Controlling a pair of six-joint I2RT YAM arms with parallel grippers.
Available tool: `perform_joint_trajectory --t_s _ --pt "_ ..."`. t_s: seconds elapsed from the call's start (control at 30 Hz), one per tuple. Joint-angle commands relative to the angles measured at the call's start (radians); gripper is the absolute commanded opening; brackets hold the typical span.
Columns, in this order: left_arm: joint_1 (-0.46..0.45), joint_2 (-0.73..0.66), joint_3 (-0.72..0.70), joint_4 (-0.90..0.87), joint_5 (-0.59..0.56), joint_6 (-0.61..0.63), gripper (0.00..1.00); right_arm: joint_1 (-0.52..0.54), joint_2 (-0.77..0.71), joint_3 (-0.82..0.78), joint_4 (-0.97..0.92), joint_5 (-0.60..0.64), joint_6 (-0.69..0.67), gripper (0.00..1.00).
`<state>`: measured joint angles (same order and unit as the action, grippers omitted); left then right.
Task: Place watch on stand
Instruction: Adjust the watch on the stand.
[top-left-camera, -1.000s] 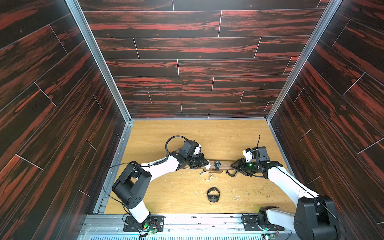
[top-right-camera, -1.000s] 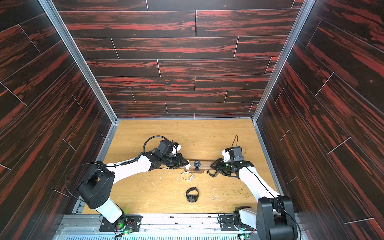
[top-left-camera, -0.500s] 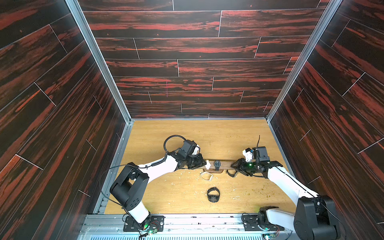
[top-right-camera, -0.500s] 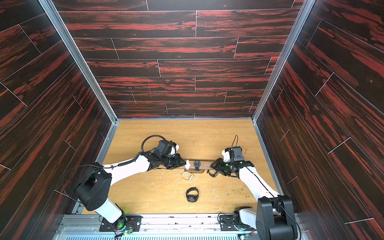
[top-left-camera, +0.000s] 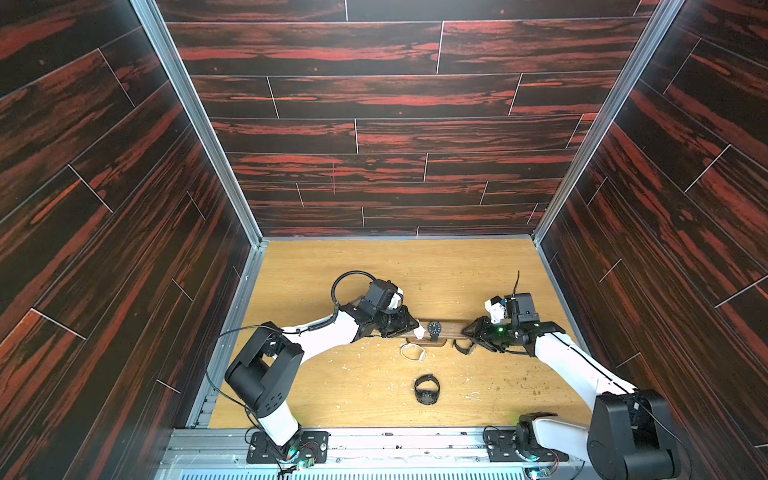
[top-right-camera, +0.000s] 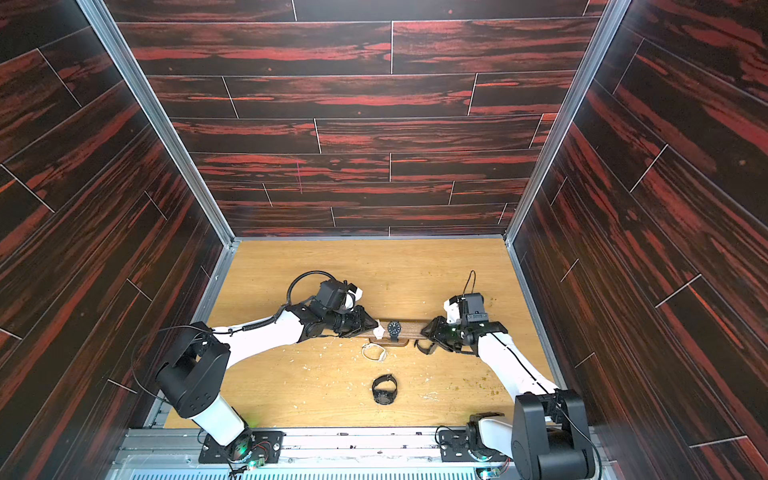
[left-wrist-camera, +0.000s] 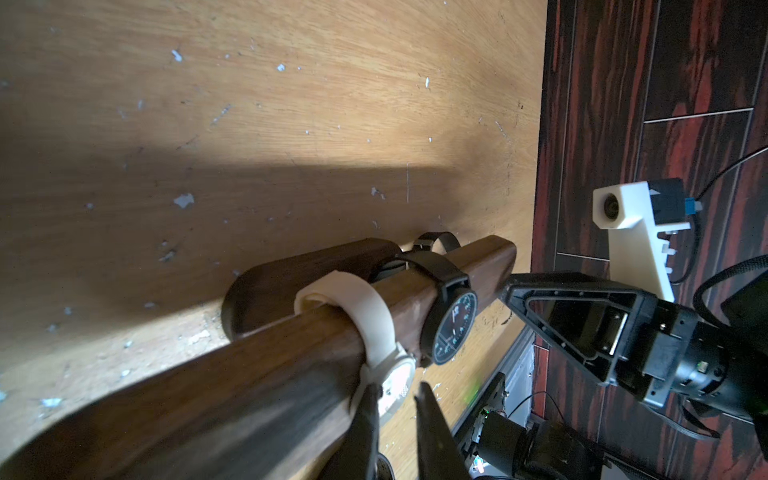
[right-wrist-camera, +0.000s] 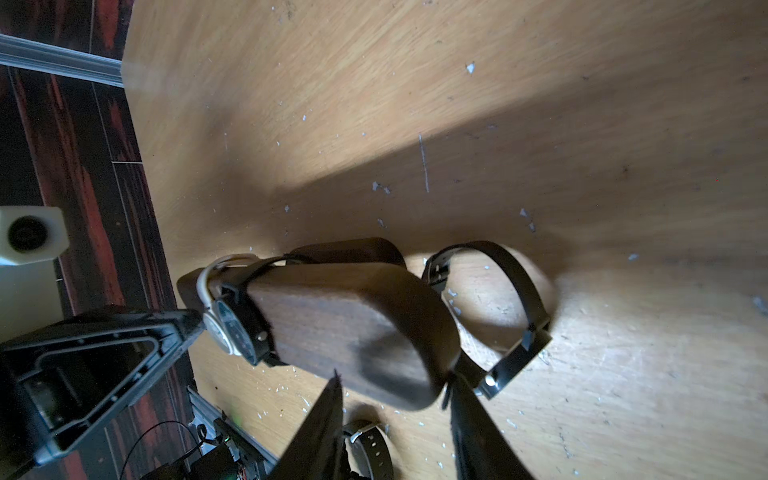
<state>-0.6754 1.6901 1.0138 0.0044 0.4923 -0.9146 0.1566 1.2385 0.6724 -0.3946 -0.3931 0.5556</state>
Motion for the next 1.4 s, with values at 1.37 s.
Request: perform_joint_trajectory --t_s 1.37 --pt "-0.087 0.036 0.132 -0.174 -0.032 0.107 0.18 -0.001 -0.020 0.024 -0.041 0.003 -0.028 0.44"
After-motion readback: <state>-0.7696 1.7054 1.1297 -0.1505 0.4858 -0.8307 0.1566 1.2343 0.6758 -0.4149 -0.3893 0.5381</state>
